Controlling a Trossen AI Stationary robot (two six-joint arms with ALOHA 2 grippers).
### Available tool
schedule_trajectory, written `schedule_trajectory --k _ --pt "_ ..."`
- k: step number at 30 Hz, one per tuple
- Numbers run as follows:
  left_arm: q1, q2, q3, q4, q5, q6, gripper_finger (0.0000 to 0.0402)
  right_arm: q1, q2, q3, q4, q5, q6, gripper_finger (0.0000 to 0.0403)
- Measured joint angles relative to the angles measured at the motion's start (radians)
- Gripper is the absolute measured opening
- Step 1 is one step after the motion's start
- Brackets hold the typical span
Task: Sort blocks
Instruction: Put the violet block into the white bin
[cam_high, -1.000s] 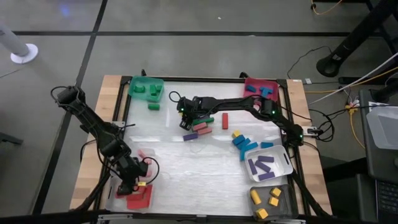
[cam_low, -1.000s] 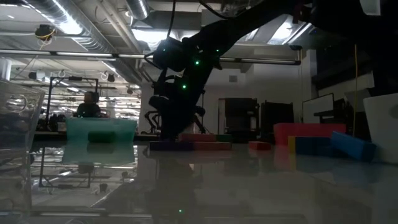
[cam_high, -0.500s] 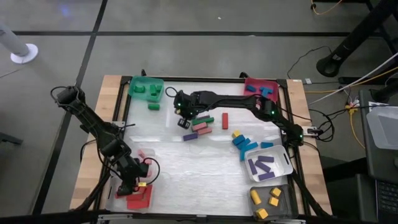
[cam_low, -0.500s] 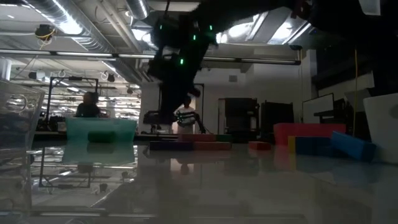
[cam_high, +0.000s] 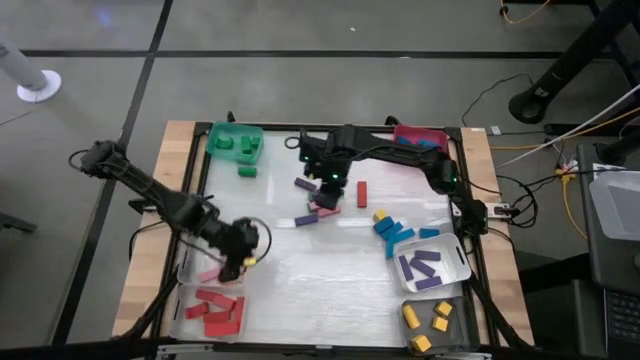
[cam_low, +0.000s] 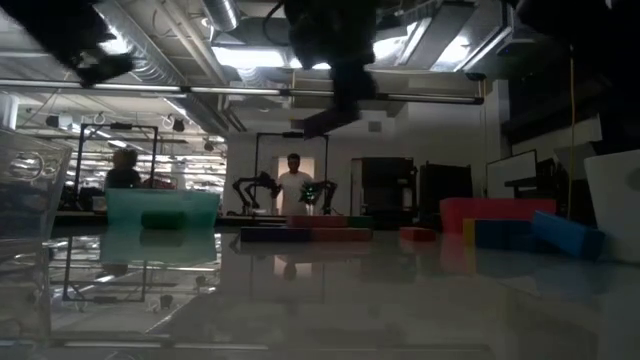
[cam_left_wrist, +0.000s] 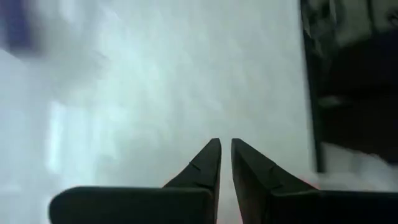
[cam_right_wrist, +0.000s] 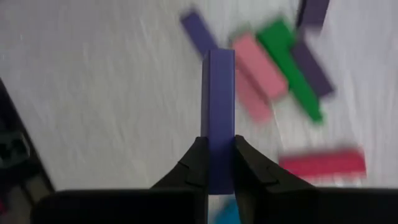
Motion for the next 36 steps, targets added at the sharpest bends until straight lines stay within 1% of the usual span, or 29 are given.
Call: schedule_trajectory --k 2,5,7,9,12,14,17,20,22,24,28,32,34,36 --pt "0.066 -0.033 0.000 0.002 -0.035 0.077 0.0021 0.004 -0.014 0.000 -0.071 0.000 0.000 0.0040" --pt "0.168 -0.074 0.000 0.002 -0.051 0.172 0.0019 0.017 -0.036 -0.001 -0.057 -0.005 0.007 0.0040" --pt "0.233 -0.090 0.000 0.003 -0.052 0.219 0.0019 0.026 -0.047 -0.002 -0.066 -0.043 0.008 0.0040" --pt "0.291 -0.098 0.000 0.004 -0.053 0.253 0.0019 0.041 -0.058 -0.007 -0.061 -0.056 0.008 0.0040" --pt "0.367 -0.099 0.000 0.011 -0.053 0.298 0.0019 0.071 -0.095 -0.040 -0.061 -0.055 0.007 0.0040" --pt "0.412 -0.095 0.000 0.012 -0.052 0.323 0.0019 0.089 -0.150 -0.095 -0.060 -0.055 0.007 0.0040" --pt "0.476 -0.094 0.000 0.011 -0.051 0.356 0.0019 0.117 -0.271 -0.232 -0.059 -0.041 0.010 0.0040" --pt "0.540 -0.094 0.000 0.013 -0.050 0.396 0.0019 0.144 -0.436 -0.431 -0.065 0.006 0.091 0.0040" --pt "0.585 -0.094 0.000 0.017 -0.050 0.421 0.0019 0.172 -0.552 -0.575 -0.064 0.037 0.198 0.0042" --pt "0.632 -0.094 0.000 0.039 -0.050 0.436 0.0019 0.213 -0.656 -0.717 -0.057 0.060 0.341 0.0047" --pt "0.730 -0.094 0.000 0.116 -0.054 0.443 0.0019 0.341 -0.839 -0.968 0.027 0.026 0.604 0.0049" --pt "0.820 -0.089 0.000 0.178 -0.116 0.469 0.0019 0.477 -0.956 -1.154 0.153 0.023 0.798 0.0050" --pt "0.859 -0.085 0.000 0.174 -0.165 0.465 0.0019 0.535 -0.985 -1.221 0.214 0.022 0.869 0.0055" --pt "0.891 -0.084 0.000 0.135 -0.179 0.451 0.0019 0.584 -0.997 -1.271 0.266 0.004 0.922 0.0062"
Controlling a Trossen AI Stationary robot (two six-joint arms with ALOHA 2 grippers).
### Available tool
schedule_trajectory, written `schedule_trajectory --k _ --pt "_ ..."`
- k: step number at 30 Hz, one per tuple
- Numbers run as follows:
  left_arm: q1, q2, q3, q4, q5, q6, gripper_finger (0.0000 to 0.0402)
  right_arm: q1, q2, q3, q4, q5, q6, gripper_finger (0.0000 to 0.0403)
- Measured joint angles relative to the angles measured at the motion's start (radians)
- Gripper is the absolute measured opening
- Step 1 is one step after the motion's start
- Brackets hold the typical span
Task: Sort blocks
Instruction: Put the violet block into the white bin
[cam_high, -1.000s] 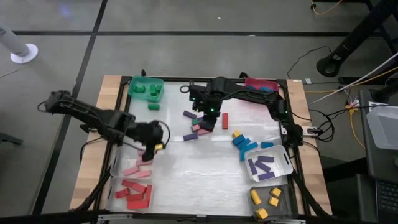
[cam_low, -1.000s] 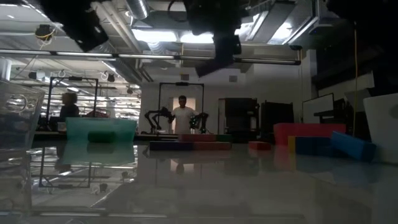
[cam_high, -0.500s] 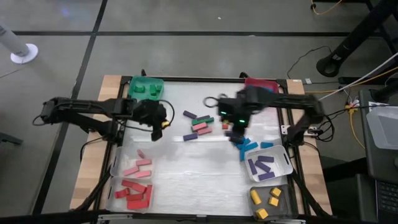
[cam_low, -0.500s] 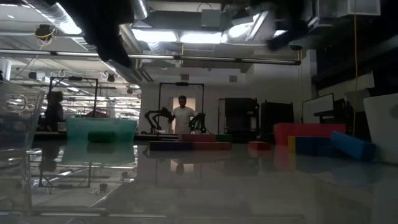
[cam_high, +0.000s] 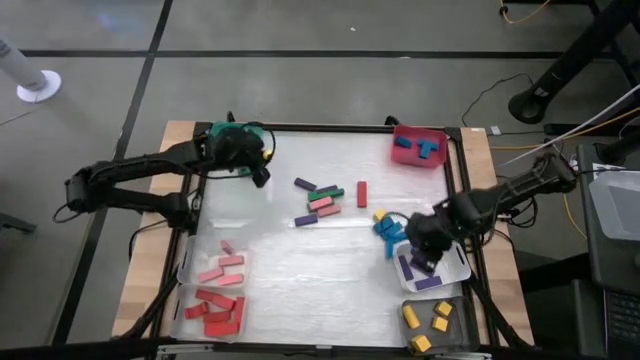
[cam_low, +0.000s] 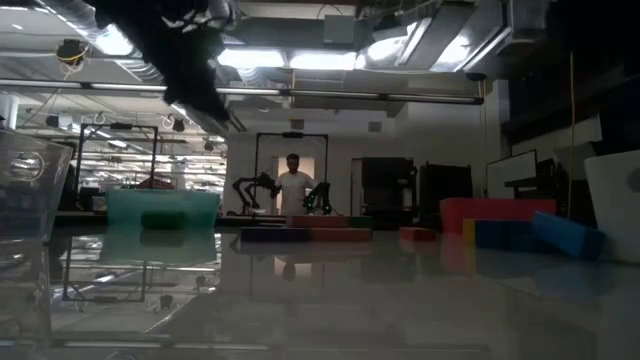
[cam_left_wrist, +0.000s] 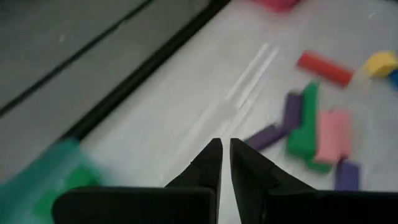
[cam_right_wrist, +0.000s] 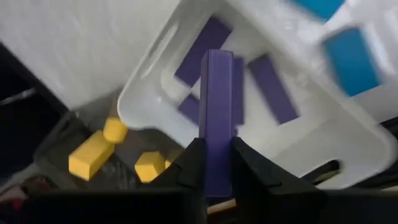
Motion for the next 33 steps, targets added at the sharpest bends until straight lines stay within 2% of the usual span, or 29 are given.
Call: schedule_trajectory --k 3,8,13,17,21,28,33 --pt "0.031 0.000 0.000 -0.100 0.021 -0.009 0.0019 0.064 0.003 -0.045 0.056 -0.035 0.026 0.0069" --pt "0.060 0.004 0.000 -0.306 0.089 -0.010 0.0027 0.137 0.010 -0.088 0.119 -0.029 0.027 0.0072" --pt "0.071 0.019 0.000 -0.421 0.091 -0.011 0.0078 0.146 0.010 -0.103 0.119 0.017 0.025 0.0073" --pt "0.073 0.050 0.000 -0.439 0.088 0.035 0.0121 0.144 0.010 -0.104 0.114 0.036 0.024 0.0073" --pt "0.073 0.106 0.000 -0.443 0.080 0.096 0.0144 0.144 0.010 -0.104 0.115 0.025 0.025 0.0074" --pt "0.073 0.228 0.000 -0.439 0.053 0.207 0.0150 0.144 0.028 -0.103 0.114 0.001 0.026 0.0081" --pt "0.073 0.296 -0.001 -0.427 -0.045 0.263 0.0150 0.144 0.062 -0.103 0.114 -0.007 0.024 0.0129"
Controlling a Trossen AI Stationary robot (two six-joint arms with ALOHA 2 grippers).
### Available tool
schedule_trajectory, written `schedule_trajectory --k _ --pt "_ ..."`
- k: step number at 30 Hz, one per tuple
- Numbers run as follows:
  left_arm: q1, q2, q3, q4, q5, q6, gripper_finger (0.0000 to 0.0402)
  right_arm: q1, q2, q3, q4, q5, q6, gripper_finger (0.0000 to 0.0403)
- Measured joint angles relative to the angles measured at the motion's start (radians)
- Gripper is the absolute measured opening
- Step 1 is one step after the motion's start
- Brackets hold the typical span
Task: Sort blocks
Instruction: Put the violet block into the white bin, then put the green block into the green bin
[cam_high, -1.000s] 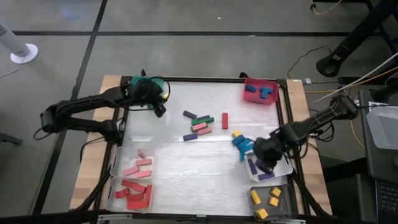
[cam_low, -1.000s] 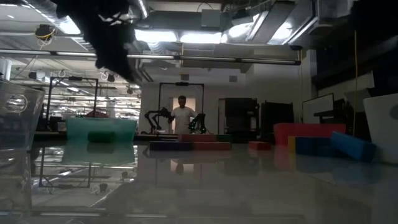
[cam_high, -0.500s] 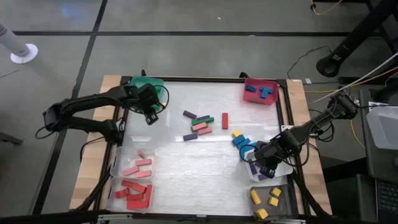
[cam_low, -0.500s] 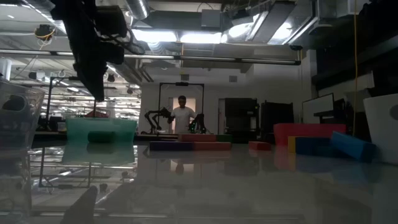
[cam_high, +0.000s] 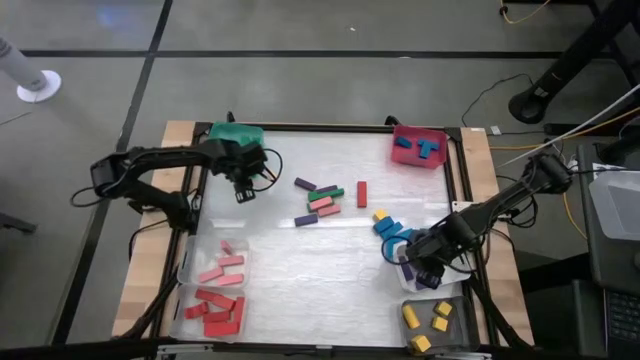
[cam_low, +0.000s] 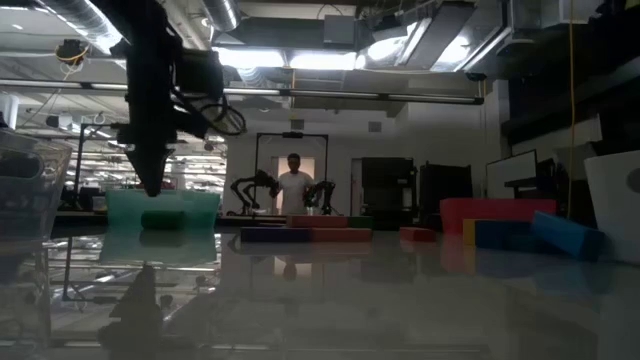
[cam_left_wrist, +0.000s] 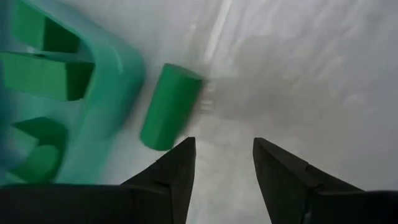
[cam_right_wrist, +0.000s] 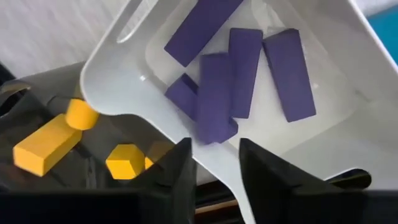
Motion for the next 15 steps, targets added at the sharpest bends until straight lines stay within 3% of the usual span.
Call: schedule_trajectory --k 7,15 --pt "0.002 0.058 0.000 0.068 -0.036 0.071 0.0150 -0.001 0.043 0.000 0.002 0.001 -0.001 0.0191" --pt "0.018 0.124 0.000 0.148 -0.042 0.123 0.0150 -0.001 0.060 0.000 0.005 0.003 -0.001 0.0206"
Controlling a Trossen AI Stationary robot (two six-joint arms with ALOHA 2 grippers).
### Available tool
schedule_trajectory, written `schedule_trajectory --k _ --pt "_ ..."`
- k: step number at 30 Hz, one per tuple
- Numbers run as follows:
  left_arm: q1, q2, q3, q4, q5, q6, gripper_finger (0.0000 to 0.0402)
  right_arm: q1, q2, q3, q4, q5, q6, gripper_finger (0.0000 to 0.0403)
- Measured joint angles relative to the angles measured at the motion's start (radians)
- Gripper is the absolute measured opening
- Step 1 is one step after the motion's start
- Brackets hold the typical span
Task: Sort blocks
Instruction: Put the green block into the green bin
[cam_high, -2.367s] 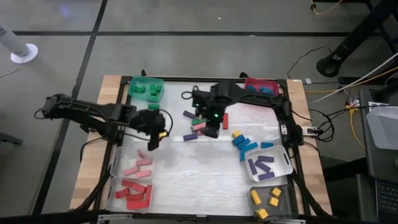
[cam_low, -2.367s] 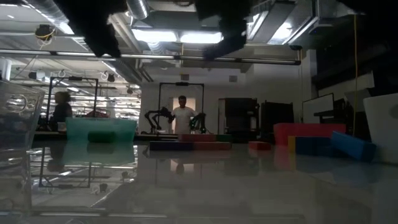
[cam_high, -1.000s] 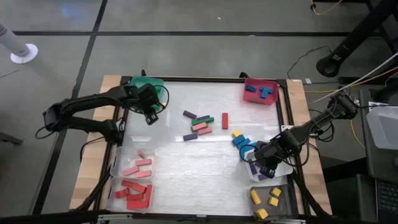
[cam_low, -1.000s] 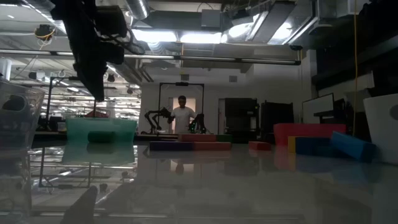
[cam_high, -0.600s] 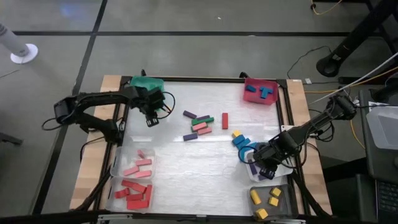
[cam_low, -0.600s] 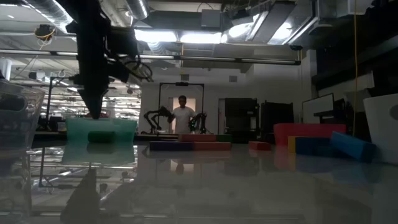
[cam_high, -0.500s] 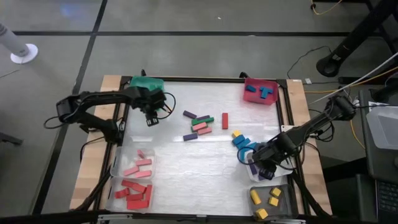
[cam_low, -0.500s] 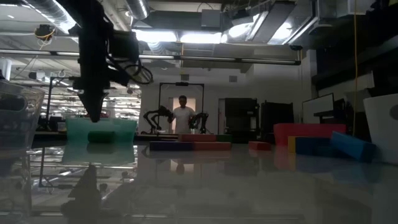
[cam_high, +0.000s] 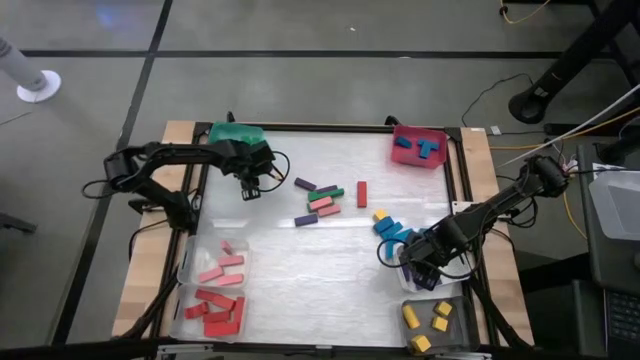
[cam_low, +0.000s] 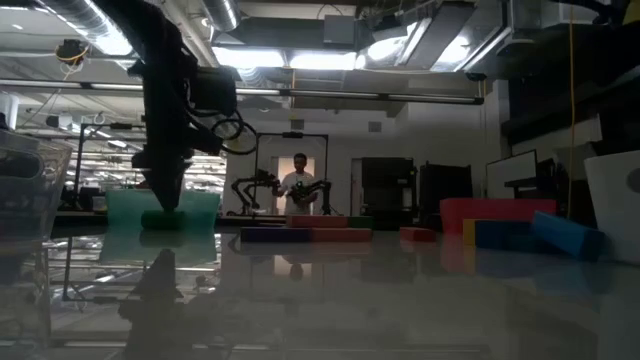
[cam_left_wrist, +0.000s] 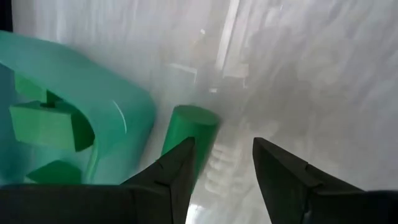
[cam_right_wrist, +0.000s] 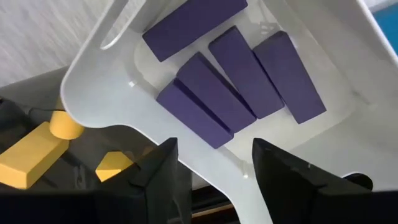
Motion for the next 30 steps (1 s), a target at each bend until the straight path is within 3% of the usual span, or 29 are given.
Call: schedule_trajectory --k 11,30 --pt "0.041 0.065 0.005 0.031 -0.023 0.056 0.0150 0.000 -0.001 0.000 0.005 -0.001 0.000 0.0205" --pt "0.038 0.109 -0.001 -0.021 0.129 0.102 0.0150 0.000 -0.001 0.000 0.024 -0.001 0.000 0.0205"
